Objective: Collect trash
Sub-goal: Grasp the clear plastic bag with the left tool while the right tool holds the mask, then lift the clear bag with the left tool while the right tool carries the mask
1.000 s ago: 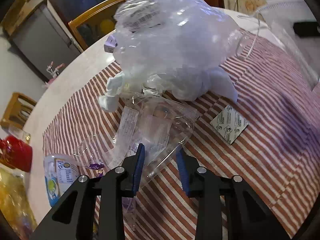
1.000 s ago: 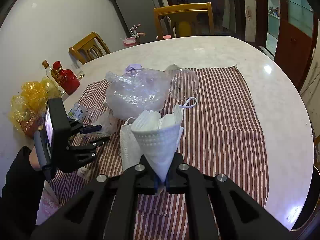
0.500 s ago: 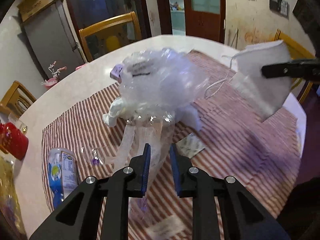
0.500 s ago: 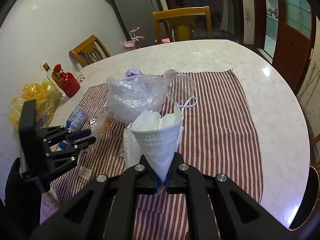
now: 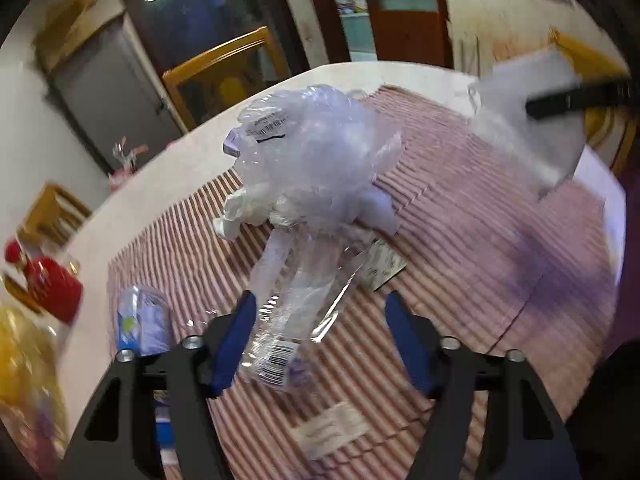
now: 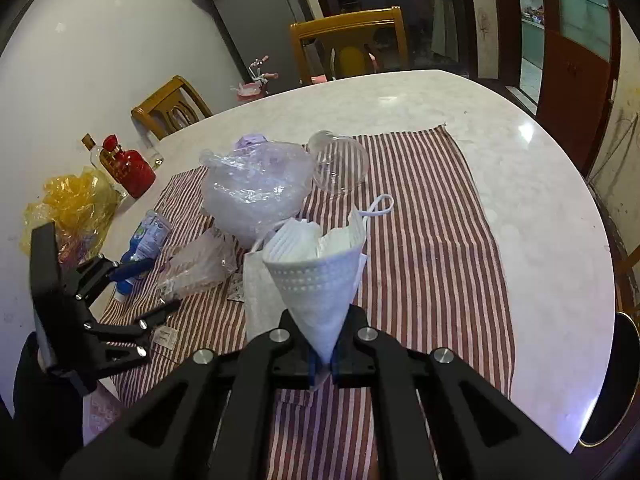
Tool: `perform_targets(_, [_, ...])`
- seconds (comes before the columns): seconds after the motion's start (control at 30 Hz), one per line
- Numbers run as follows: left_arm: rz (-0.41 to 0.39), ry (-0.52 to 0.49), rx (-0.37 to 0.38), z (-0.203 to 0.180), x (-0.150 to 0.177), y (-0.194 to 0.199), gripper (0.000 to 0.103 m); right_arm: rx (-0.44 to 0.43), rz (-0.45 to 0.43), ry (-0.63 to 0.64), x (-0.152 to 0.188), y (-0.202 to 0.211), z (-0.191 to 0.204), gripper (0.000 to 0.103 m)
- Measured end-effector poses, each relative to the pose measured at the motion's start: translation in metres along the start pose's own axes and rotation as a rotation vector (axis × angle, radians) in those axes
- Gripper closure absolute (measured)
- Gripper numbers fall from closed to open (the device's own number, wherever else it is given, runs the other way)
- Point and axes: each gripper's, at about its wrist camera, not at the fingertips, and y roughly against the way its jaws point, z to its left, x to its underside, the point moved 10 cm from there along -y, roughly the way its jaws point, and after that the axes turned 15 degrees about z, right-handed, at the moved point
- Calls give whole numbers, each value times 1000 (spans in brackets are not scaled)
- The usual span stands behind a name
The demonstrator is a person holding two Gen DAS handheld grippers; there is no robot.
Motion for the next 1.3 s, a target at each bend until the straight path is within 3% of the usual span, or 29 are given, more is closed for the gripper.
perform_targets(0.1, [-8,-79,-80,-3,-2,-7,19,-9,6,-2,2,-2,1,98])
perform_targets(0.2, [53,-189,-207,-5,-2,-35,19,-9,5,3,2,-1,2,98])
perform_targets(0.27, [100,-211,-232,-2,0,-57,18,-7,4,7,2,0,2,98])
perform_targets(0.33, [74,-175,-183,2,-6,-60,27,-3,3,6,2,2,0,98])
perform_targets(0.37, [112,-141,-107,6,-7,-67,47,0,4,4,2,1,-1,98])
perform_targets(0.4, [112,-114,-44,7,-8,-68,72,2,4,0,1,1,-2,98])
perform_targets(0.43, [123,-77,21,10,-9,-70,88,4,4,-3,1,1,-4,98])
perform_targets(0.57, [127,-11,76,24,-13,-75,90,10,12,-8,1,-2,-6,98])
perform_targets(0.87, [10,42,152,26,-31,-36,96,8,14,-10,1,-4,-5,98])
perform_targets(1.3, [-123,19,250,-26,-45,46,97,4,-1,-22,4,3,-8,98])
